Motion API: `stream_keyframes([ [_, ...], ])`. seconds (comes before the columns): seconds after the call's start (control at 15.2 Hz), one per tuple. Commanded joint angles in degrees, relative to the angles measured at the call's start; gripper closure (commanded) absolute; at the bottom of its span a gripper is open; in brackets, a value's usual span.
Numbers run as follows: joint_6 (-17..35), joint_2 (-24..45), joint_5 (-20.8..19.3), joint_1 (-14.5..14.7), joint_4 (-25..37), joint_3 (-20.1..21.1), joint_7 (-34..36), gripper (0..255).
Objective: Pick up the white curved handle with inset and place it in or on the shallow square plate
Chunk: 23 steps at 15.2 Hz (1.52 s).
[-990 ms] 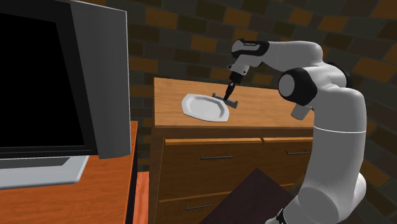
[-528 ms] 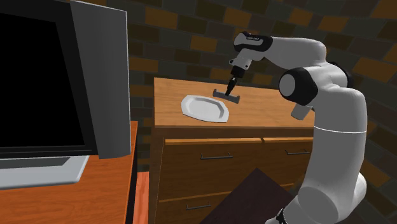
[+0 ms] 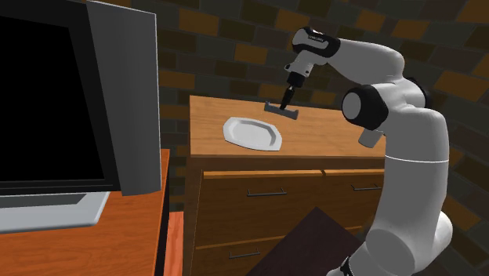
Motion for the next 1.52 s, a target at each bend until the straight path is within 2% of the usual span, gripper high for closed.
stream_keyframes([
  [0.0,-1.79,0.56,0.25,-0.46,2.43,0.08,0.51,255],
  [0.33,3.82,-6.6,-1.29,6.13,-8.46,1.09,5.21,255],
  [0.79,9.75,-13.05,-2.39,13.51,-17.73,3.71,12.97,255],
  [1.45,16.65,-13.48,-2.32,14.48,-25.14,4.1,11.52,255],
])
